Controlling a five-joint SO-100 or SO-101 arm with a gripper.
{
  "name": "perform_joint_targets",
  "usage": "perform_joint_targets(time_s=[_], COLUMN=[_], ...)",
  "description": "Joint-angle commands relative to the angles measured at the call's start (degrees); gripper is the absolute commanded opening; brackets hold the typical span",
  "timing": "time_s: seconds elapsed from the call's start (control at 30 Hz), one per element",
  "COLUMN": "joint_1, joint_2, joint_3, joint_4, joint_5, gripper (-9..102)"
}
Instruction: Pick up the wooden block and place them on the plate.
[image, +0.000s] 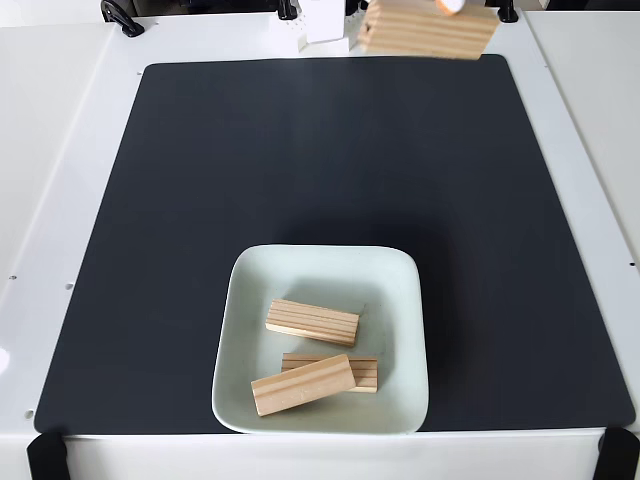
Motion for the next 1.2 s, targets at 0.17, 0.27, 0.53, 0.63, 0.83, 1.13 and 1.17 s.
perform_joint_targets(time_s=[0.17, 0.27, 0.53, 0.63, 0.83, 1.13, 1.17], joint_1=[4.1, 5.6, 6.3, 6.2, 6.4, 8.2, 8.5], joint_2=[-18.4, -23.7, -35.3, -40.2, -49.5, -60.3, -61.2], joint_3=[-13.5, -17.5, -39.2, -48.6, -65.2, -78.6, -79.2], joint_4=[-0.6, -0.5, 22.7, 30.5, 38.1, 42.8, 42.9], joint_5=[4.6, 5.1, 5.2, 5.3, 10.7, 11.0, 11.0], gripper=[-1, -1, -1, -1, -1, -1, -1])
